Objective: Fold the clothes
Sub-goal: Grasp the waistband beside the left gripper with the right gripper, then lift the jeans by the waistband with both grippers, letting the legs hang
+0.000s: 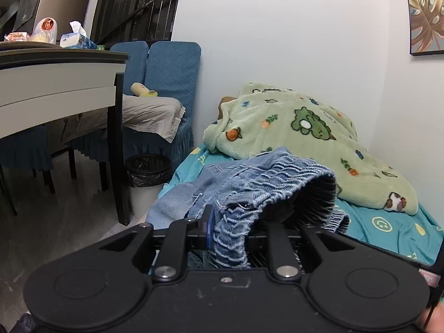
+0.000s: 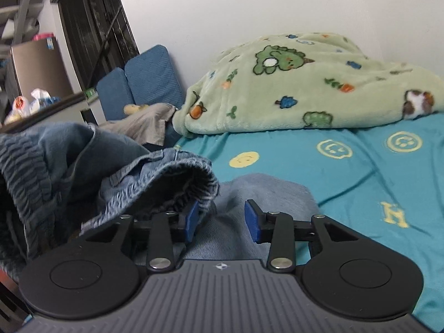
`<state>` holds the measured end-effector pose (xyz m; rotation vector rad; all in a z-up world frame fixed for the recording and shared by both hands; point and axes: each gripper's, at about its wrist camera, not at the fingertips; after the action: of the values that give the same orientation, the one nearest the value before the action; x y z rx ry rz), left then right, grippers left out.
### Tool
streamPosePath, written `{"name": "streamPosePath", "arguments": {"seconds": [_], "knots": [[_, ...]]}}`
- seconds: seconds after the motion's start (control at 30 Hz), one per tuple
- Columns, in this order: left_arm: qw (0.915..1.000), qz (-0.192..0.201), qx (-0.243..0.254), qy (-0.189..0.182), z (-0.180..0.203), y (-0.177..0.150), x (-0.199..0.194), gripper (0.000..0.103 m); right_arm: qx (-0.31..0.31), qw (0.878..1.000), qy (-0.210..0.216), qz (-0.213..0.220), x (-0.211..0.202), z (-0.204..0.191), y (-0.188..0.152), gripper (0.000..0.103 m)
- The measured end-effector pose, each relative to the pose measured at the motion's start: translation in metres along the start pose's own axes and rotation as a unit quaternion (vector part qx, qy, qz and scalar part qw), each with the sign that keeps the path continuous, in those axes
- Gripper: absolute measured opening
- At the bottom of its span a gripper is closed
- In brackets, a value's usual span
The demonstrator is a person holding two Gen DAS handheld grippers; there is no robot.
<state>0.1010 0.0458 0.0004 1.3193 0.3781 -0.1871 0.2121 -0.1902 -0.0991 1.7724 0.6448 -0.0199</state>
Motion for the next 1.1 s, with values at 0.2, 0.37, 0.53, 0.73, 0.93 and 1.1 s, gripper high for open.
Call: {"name": "streamPosePath", "arguments": {"seconds": [0.2, 0.37, 0.53, 0.73, 0.93, 1.1], "knots": [[0.9999, 0.007, -0.011, 0.01, -0.003, -0.002, 0.005, 0.02, 0.007, 1.0, 0.014, -0.001, 0.019, -0.002, -0.002, 0.041], [0.9992, 0.021, -0.032, 0.007, -0.008, -0.001, 0.006, 0.021, 0.03, 0.999, 0.034, 0.006, 0.018, -0.006, -0.001, 0.016], [0.9997, 0.021, -0.015, -0.003, -0.002, -0.003, 0.001, 0.03, 0.041, 0.998, 0.022, 0.042, 0.003, -0.013, 0.015, 0.007], [0.9989, 0.035, 0.018, -0.024, 0.009, -0.007, -0.011, 0.04, 0.041, 0.996, 0.005, 0.079, -0.024, -0.027, 0.036, 0.007], [0.9976, 0.046, 0.038, -0.036, 0.014, -0.012, -0.021, 0.04, 0.04, 0.994, -0.012, 0.098, -0.058, -0.035, 0.049, 0.007], [0.9965, 0.052, 0.036, -0.055, 0.014, -0.012, -0.025, 0.041, 0.03, 0.991, -0.026, 0.125, -0.093, -0.039, 0.056, 0.006]]}}
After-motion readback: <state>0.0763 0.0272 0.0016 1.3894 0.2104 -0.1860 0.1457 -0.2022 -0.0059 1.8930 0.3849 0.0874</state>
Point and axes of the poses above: each gripper's, at about its wrist camera, not at the fingertips, and x roughly the way its jaws point, z to its right, y to its top, and after that the axes turned 5 degrees about -x, right-handed
